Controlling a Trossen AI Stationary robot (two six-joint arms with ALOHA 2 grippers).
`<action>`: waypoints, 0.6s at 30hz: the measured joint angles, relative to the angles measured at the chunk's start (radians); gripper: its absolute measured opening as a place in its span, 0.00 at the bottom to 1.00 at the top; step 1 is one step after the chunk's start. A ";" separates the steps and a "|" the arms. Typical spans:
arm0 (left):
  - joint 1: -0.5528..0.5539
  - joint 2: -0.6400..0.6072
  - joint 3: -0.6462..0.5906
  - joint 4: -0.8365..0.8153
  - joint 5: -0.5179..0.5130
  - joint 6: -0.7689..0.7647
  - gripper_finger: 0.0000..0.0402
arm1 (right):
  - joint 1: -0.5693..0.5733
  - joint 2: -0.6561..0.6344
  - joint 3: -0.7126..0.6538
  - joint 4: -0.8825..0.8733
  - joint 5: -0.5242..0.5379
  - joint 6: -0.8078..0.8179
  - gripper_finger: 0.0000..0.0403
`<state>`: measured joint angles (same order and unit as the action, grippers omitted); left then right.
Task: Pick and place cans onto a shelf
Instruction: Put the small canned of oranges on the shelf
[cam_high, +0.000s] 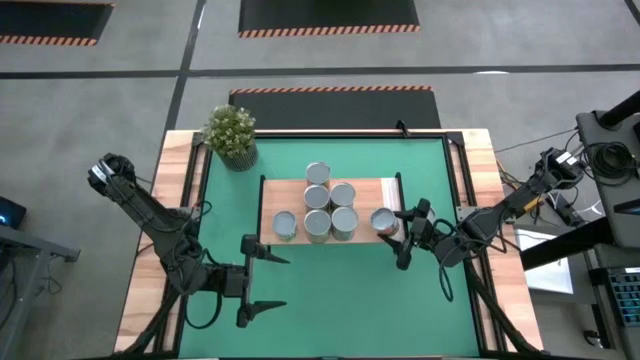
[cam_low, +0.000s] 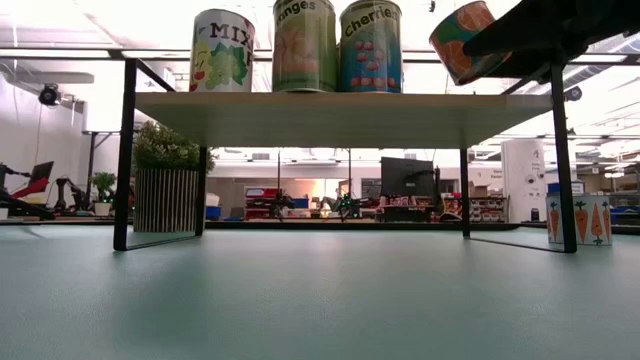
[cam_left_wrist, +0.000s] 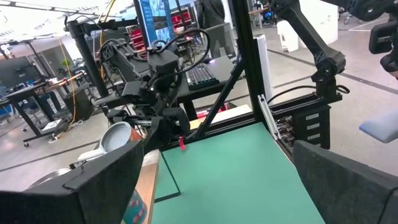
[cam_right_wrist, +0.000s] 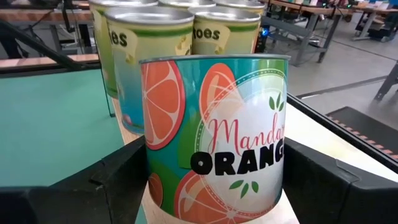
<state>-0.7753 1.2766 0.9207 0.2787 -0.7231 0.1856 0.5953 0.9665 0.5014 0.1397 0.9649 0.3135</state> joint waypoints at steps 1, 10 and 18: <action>0.000 0.000 0.000 0.000 0.000 0.000 0.98 | 0.000 0.000 0.005 0.000 0.000 0.000 0.75; 0.000 0.001 0.000 0.000 0.000 0.000 0.98 | 0.000 0.000 0.026 0.000 0.000 0.009 0.75; 0.000 0.001 0.001 0.003 0.000 0.000 0.98 | 0.000 0.000 0.047 0.035 0.002 -0.020 0.76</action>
<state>-0.7753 1.2774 0.9215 0.2820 -0.7231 0.1856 0.5951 0.9668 0.5484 0.1742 0.9665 0.2938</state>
